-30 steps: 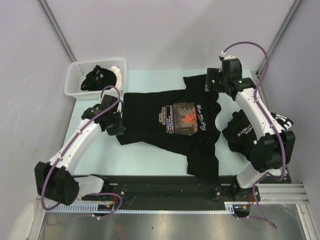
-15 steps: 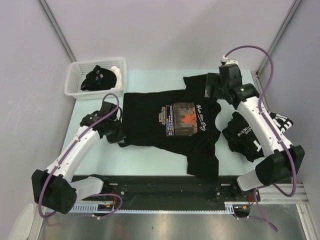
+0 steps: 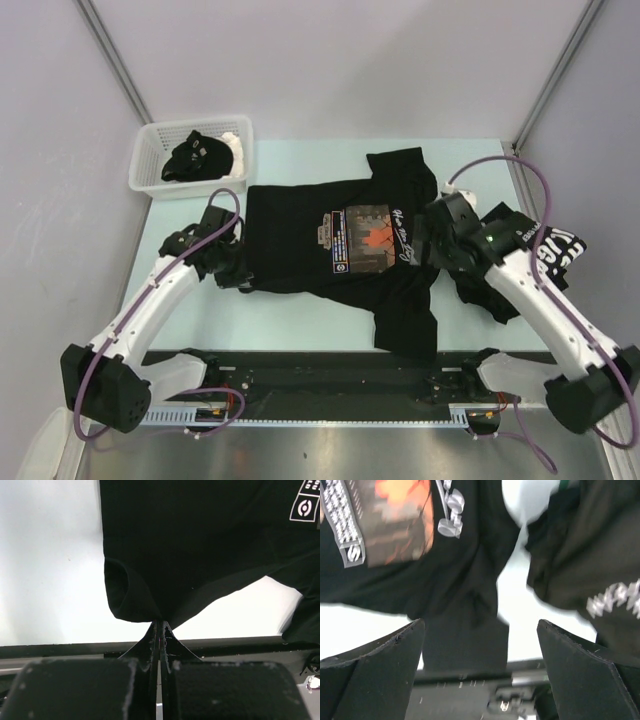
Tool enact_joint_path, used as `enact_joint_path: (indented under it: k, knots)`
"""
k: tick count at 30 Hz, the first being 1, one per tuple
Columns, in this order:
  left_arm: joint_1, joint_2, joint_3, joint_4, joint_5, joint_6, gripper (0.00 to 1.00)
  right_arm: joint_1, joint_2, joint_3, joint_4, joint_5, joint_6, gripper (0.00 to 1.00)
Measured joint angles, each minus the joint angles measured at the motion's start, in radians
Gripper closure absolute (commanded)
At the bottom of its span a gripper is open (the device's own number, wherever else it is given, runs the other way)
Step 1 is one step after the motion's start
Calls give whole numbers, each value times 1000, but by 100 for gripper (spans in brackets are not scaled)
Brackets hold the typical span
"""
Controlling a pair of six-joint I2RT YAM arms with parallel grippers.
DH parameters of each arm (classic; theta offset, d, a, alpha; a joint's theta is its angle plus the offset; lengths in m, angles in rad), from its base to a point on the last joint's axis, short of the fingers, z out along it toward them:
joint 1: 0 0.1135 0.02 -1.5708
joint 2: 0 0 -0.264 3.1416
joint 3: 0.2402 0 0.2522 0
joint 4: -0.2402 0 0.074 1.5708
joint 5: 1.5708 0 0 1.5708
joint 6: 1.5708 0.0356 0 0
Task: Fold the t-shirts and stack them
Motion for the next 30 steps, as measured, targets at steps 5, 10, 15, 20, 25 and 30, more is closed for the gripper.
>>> enact_joint_path:
  k: [5, 10, 15, 20, 25, 30]
  knots:
    - [-17, -12, -13, 7, 5, 5, 100, 145, -145, -53, -106, 1, 159, 0]
    - [-30, -13, -20, 10, 12, 16, 100, 352, -269, -151, -160, 31, 372, 0]
    - [-48, -28, -29, 14, 17, 16, 100, 636, -375, -250, -250, 106, 657, 0]
    - [-64, -52, -32, 14, 21, 17, 100, 799, -282, -317, -298, 173, 841, 0]
    - [-71, -74, -32, 10, 21, 16, 100, 816, -148, -374, -262, 207, 892, 0]
    - [-75, -101, -37, -1, 21, 16, 100, 767, -119, -404, -189, 222, 846, 0]
